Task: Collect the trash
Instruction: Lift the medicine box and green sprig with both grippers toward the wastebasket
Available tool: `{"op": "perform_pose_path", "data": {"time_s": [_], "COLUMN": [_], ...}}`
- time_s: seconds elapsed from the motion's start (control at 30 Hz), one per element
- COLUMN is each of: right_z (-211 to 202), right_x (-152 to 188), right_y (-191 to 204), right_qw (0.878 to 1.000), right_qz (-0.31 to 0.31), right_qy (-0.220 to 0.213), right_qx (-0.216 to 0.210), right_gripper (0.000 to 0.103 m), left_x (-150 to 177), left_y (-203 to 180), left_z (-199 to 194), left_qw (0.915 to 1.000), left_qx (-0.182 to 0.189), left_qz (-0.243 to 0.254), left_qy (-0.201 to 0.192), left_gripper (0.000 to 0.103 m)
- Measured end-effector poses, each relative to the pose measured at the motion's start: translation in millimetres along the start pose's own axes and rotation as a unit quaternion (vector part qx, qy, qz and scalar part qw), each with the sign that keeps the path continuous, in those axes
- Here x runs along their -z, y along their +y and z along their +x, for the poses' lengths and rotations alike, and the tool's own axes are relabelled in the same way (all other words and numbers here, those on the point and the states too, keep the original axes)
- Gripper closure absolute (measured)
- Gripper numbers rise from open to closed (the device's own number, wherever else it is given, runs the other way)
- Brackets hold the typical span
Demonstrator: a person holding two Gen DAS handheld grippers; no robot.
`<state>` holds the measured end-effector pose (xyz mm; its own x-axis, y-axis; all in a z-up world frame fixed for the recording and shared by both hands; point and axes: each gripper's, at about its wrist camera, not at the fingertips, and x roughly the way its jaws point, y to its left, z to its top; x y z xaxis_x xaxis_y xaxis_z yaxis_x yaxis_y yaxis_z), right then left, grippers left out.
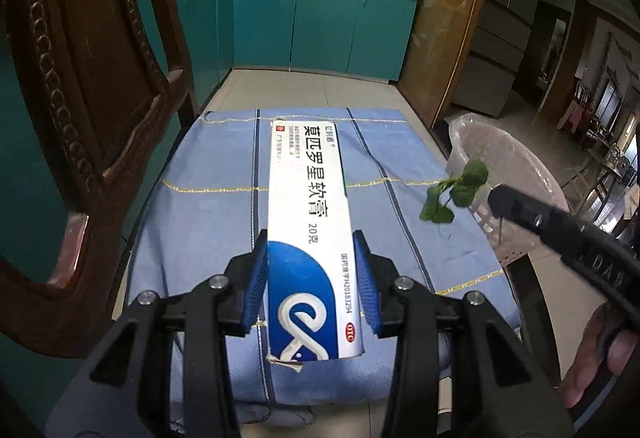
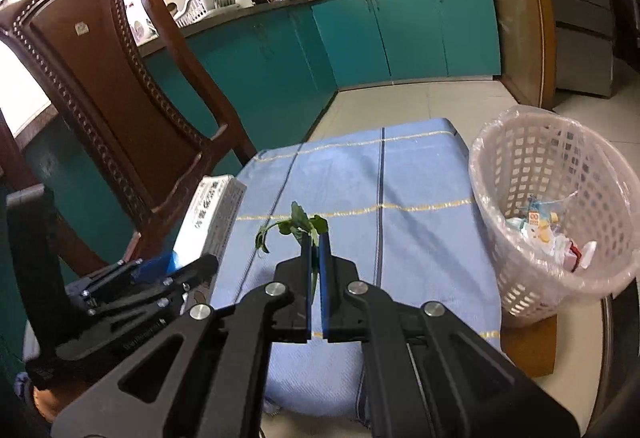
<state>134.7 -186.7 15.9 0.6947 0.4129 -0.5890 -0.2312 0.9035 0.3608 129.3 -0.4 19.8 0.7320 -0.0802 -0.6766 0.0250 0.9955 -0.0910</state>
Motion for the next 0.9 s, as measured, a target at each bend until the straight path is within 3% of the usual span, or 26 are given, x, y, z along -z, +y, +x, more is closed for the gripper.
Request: {"op": "perform_pose_path", "data": {"time_s": [0.6,0.73,0.9], "right_z": [9.6,-6.0,-38.2], "right_x": [0.5,-11.7,-53.0], "right_y": [-0.3,-14.3,-79.2], "right_qw": [1.0,0.999,0.99], "right_qz": [-0.011,0.001,0.056], "right_qy": [0.008,-0.026,-0.107], "right_qx": [0.015,0.026,0.075], "right_gripper": [0.099,0.099,0.099], "left_x": [0.1,0.0,1.6], "left_y": [-1.7,-3.3,-7.8], "left_z": [1.6,3.4,5.9], "left_qw": [0.9999,0.9999,0.9998], "left_qx": [0.003,0.006,0.014], "left_qz": [-0.004,-0.004,0.003], "left_qy": [0.012,0.012,0.012], "left_gripper": [0.062,0.062,0.062]}}
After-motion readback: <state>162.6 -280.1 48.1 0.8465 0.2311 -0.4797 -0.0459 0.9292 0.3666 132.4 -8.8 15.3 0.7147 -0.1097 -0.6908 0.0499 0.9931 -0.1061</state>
